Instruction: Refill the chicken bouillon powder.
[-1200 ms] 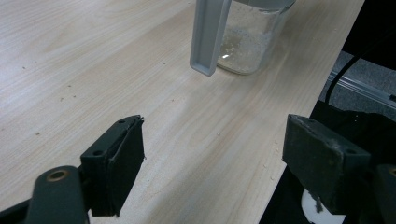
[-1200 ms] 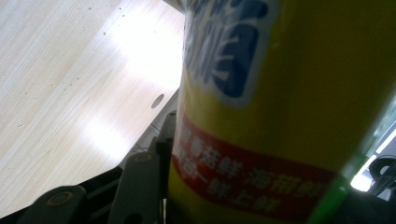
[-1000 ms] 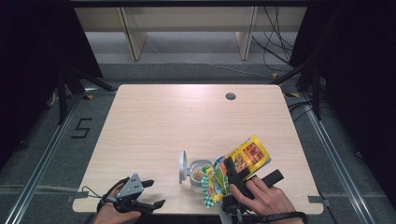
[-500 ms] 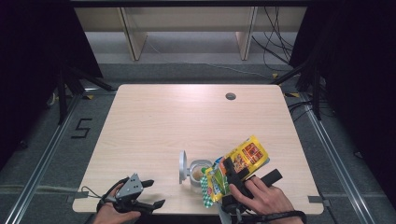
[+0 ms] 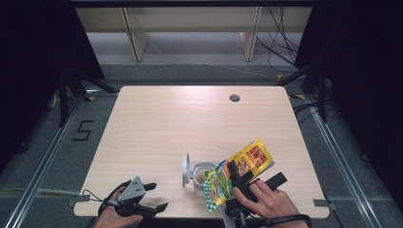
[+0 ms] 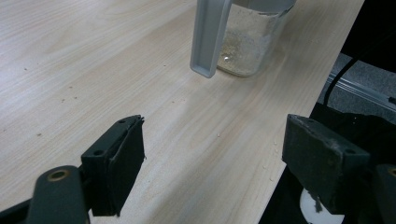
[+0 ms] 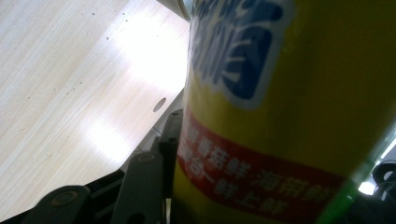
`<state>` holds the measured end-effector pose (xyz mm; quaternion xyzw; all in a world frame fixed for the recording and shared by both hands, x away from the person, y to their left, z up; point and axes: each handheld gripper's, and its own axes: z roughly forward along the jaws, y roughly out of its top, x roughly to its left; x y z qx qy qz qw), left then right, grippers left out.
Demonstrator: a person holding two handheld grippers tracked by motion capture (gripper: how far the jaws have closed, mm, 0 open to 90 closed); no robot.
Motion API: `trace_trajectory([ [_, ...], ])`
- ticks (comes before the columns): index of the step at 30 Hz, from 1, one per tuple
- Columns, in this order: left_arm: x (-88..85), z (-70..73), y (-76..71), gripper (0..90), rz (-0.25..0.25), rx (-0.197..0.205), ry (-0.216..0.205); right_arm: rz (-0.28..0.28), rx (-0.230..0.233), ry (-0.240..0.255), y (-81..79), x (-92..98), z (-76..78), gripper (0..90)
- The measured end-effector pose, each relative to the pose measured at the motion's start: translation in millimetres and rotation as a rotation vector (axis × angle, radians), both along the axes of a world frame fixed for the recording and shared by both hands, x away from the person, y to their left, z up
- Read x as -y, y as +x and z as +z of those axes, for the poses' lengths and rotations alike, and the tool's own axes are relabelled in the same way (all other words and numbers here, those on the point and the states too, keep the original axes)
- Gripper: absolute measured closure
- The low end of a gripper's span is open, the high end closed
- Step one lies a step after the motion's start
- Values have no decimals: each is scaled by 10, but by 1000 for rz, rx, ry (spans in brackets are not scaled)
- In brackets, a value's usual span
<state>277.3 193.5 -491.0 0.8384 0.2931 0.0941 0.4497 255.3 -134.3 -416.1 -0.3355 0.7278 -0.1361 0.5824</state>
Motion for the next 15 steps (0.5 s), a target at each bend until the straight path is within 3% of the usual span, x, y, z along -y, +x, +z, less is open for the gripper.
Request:
trace_trajectory([
  [3, -1, -3, 1, 204, 4, -1, -4, -9, -13, 21, 2, 13, 0, 619],
  [4, 0, -9, 1, 205, 6, 4, -11, -28, -7, 15, -6, 25, 4, 619],
  [5, 1, -14, 1, 204, 8, 15, -14, -7, 5, -17, 2, 22, 26, 619],
  [8, 0, -24, 4, 205, 13, 15, -15, -18, 3, 0, -5, 28, 19, 619],
  [13, -8, -11, 2, 206, 17, 12, -13, -10, -20, -34, -1, 41, 42, 622],
  [15, -9, -7, 2, 206, 15, 9, -3, -3, -3, -46, 3, 56, 59, 622],
])
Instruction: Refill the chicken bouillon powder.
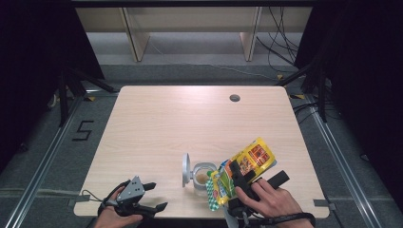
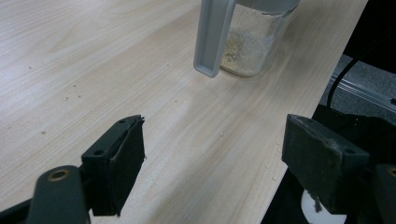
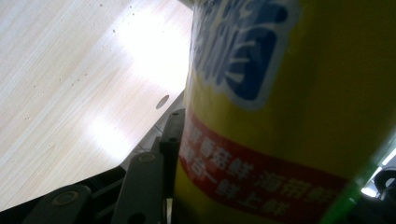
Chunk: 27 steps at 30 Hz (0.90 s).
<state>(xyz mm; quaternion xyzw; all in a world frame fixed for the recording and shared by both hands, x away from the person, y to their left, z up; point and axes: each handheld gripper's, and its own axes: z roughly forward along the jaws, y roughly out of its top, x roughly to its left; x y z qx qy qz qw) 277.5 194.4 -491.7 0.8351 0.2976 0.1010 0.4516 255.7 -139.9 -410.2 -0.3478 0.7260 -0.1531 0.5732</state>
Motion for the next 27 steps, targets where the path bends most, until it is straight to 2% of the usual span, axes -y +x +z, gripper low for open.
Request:
trace_trajectory([
  [1, 0, -4, 0, 206, -2, 3, 0, -23, -15, 22, -4, 14, -8, 622],
  [2, 1, 0, -2, 206, 0, 1, 2, -11, -13, -5, 4, 14, 9, 622],
  [4, 0, -4, 3, 206, -1, 3, 1, -9, -15, -4, 7, 29, 5, 622],
  [6, 3, -8, 1, 206, 4, 5, -3, -22, -22, 22, -2, 42, -8, 623],
  [8, 6, -10, -1, 206, 4, 9, -4, -16, -19, 10, 1, 40, 5, 623],
  [9, 4, -7, 1, 206, 3, 8, -1, -12, -3, 13, -4, 41, 9, 623],
  [10, 17, -13, -4, 206, 10, 2, -18, -6, -18, -12, 9, 33, 29, 623],
  [11, 17, -12, -5, 206, 10, 4, -17, -5, -8, -9, 6, 33, 36, 623],
  [12, 14, -13, -4, 206, 11, 5, -16, -7, -18, -11, 14, 27, 45, 623],
  [13, 12, -12, -6, 207, 11, 6, -16, -1, -4, -7, 11, 22, 50, 623],
  [15, 10, -10, -4, 206, 8, 2, -15, -8, -11, -3, 5, 3, 55, 623],
  [21, 16, -8, -10, 207, 7, -1, -11, 23, -20, -36, 30, -42, 70, 627],
  [27, 17, -12, -8, 207, 8, 1, -6, 21, -25, -35, 34, -32, 50, 628],
])
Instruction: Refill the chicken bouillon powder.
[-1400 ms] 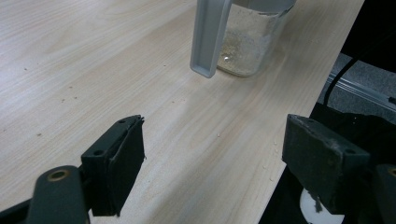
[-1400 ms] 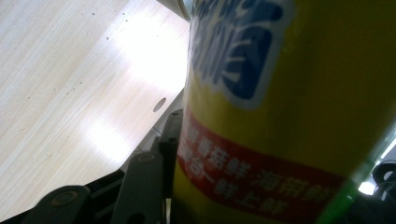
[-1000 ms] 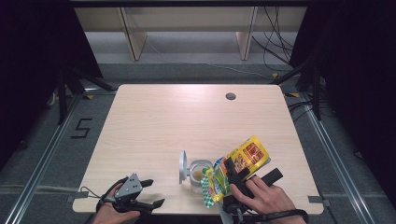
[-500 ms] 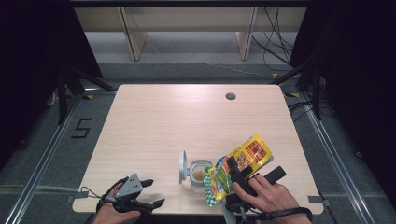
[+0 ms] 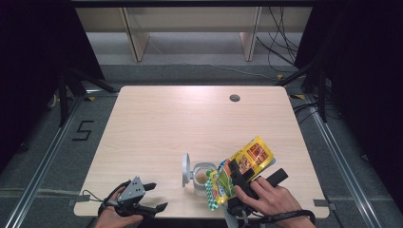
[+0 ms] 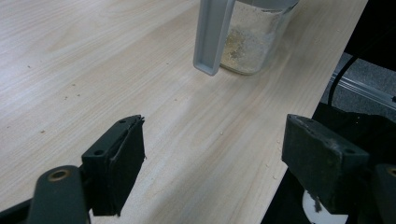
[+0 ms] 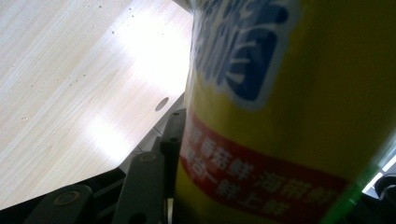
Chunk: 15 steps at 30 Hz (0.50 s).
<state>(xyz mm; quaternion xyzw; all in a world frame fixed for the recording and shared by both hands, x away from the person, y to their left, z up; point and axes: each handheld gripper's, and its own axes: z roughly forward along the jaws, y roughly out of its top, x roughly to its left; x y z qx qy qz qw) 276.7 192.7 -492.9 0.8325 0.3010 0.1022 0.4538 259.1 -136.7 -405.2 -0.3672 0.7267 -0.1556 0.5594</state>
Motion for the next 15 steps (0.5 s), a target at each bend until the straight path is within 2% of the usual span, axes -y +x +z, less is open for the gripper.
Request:
trace_trajectory([
  [1, -2, 1, 2, 206, -4, -2, 3, 9, 13, -4, -1, 0, -7, 628],
  [2, 0, -1, -2, 207, 1, 1, 1, 2, 3, -12, 0, -6, -3, 628],
  [5, -2, 2, -2, 207, 2, 1, 0, 9, 7, 1, 1, 0, -11, 628],
  [9, -2, 0, -3, 207, 0, 2, 2, 4, 13, -9, -3, -4, -5, 628],
  [11, -1, 0, -2, 207, 2, 0, 1, 0, -1, -13, 2, -7, 0, 628],
  [12, -3, 1, -1, 207, -1, -1, 2, 14, 13, -11, -4, -6, -5, 628],
  [14, -3, 1, -1, 206, -2, -2, 2, 9, -4, -7, 2, -9, -10, 629],
  [15, -2, 0, -2, 207, 2, 1, 2, 12, 7, -5, -2, -8, -11, 629],
])
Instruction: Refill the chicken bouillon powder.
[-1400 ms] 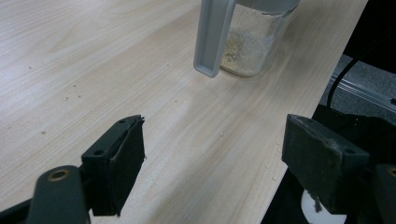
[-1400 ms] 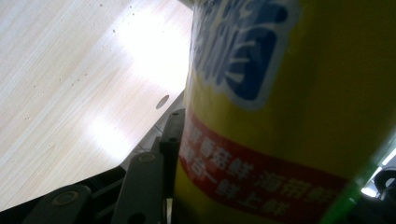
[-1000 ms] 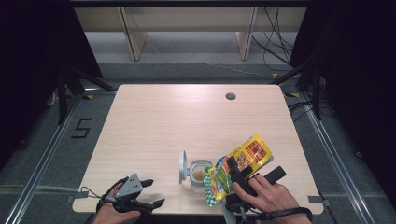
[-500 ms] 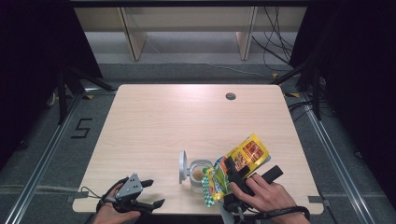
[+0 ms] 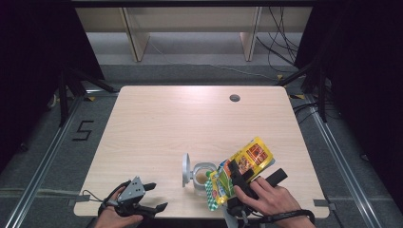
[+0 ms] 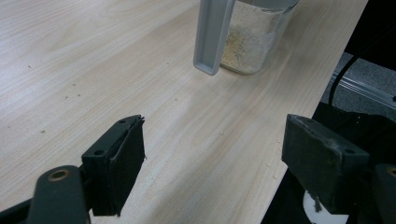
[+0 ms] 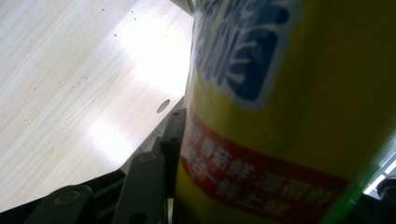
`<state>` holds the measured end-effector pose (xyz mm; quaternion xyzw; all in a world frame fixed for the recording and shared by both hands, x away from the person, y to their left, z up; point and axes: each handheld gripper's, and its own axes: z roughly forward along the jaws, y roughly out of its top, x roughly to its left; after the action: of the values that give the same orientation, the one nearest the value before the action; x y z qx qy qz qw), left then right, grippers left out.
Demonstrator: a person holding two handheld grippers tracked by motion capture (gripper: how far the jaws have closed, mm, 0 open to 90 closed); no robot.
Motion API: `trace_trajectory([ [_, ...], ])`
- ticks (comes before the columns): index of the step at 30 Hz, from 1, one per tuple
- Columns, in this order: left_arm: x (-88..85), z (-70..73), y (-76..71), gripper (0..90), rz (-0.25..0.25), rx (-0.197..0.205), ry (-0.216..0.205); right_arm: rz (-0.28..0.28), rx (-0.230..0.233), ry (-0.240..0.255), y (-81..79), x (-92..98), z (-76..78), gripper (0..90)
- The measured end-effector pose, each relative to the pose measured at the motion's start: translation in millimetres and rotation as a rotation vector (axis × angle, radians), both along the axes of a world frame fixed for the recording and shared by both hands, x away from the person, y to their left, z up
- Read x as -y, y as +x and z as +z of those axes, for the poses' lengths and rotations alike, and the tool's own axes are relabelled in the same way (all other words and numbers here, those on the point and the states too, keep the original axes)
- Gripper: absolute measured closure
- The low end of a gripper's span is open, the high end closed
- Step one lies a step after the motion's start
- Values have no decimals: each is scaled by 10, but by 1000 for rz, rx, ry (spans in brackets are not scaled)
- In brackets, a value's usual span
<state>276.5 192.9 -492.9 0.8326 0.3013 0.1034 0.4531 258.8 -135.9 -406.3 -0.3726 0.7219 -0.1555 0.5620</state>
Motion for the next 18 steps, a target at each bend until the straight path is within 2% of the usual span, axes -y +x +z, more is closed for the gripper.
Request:
trace_trajectory([
  [4, 5, -1, -4, 207, -1, -8, -8, 11, -4, -9, 8, -2, 16, 629],
  [6, -2, 1, 2, 207, -4, -3, 1, -14, -13, 11, 2, 11, 13, 629],
  [8, 8, -4, -2, 206, 0, -6, -13, -2, 5, -5, -10, 5, 24, 629],
  [9, 3, -2, 0, 207, -4, -5, -6, -12, -11, -8, -3, 4, 28, 629],
  [10, 10, -8, -2, 206, -1, -5, -17, -5, -12, -5, 0, 8, 27, 629],
  [15, 5, -2, -1, 207, -1, -5, -11, -19, -2, 26, -12, 32, 21, 629],
  [16, 8, -4, -2, 206, 1, -6, -14, -8, 0, 8, -5, 29, 31, 629],
  [18, 10, -4, -2, 207, 0, -6, -15, -10, -11, 7, 2, 33, 43, 629],
])
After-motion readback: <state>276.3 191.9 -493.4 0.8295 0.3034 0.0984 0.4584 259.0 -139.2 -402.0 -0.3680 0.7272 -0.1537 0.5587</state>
